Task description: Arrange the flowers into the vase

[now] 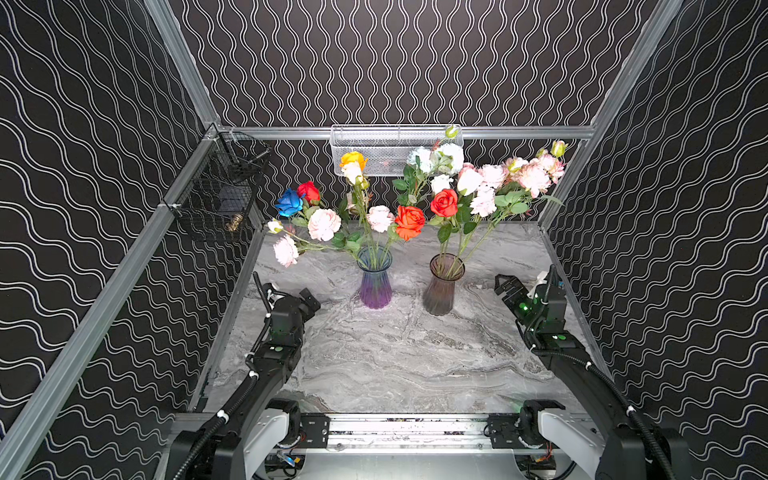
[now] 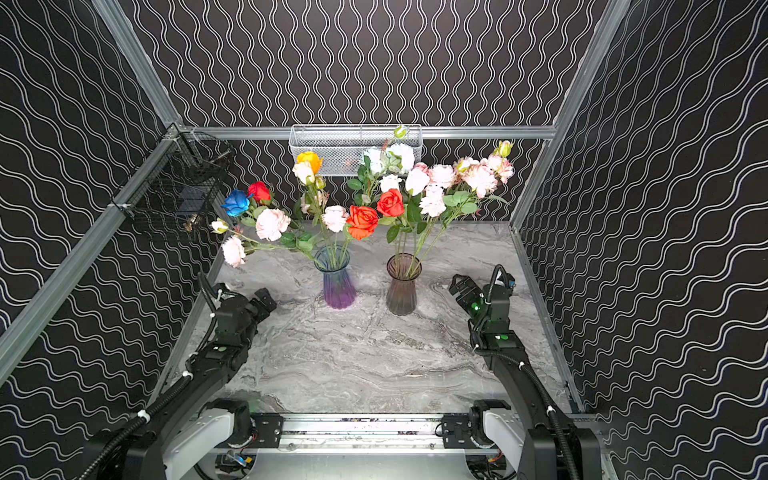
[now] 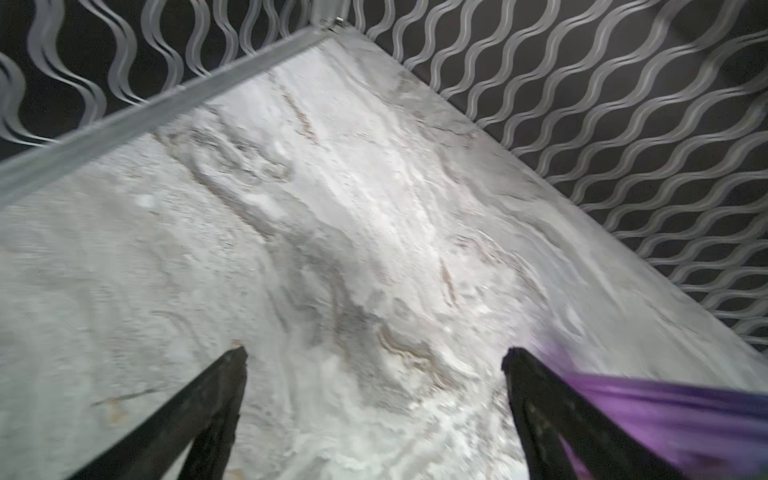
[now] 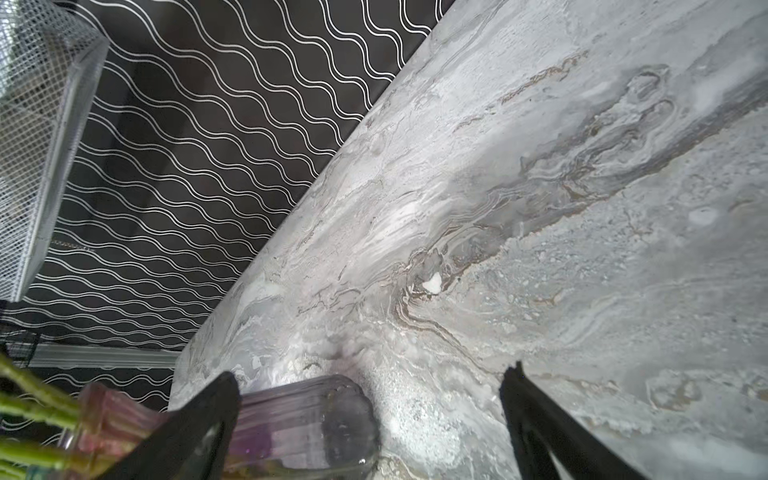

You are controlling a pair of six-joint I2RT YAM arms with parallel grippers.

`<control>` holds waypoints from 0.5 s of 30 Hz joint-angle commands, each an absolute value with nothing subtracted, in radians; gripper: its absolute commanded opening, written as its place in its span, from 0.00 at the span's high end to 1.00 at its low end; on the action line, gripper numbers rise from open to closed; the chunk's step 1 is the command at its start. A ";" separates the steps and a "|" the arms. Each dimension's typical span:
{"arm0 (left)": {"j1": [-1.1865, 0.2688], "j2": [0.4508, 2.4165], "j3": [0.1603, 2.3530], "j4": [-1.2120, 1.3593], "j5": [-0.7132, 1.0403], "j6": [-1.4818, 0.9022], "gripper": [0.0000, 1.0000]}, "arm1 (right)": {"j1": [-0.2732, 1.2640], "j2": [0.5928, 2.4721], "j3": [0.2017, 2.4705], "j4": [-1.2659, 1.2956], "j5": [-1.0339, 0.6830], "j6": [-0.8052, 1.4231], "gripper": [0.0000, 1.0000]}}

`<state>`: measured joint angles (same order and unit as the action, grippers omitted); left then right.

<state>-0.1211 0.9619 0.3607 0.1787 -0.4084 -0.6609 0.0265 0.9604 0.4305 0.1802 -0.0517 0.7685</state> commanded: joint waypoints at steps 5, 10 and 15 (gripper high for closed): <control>-0.119 1.011 0.334 0.266 -0.547 -0.514 0.01 | 0.028 0.894 0.393 0.264 -0.013 0.743 0.00; -0.103 0.979 0.154 0.716 -0.464 -0.350 0.01 | 0.028 0.947 0.377 0.339 -0.037 0.739 0.00; -0.102 1.057 0.124 0.876 -0.455 -0.182 0.01 | 0.028 0.975 0.367 0.385 -0.059 0.728 0.01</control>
<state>-0.1040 1.0351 0.1131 0.6716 -0.4732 -0.3264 0.0273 0.9699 0.3679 0.3122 -0.0463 0.7425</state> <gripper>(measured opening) 0.986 0.995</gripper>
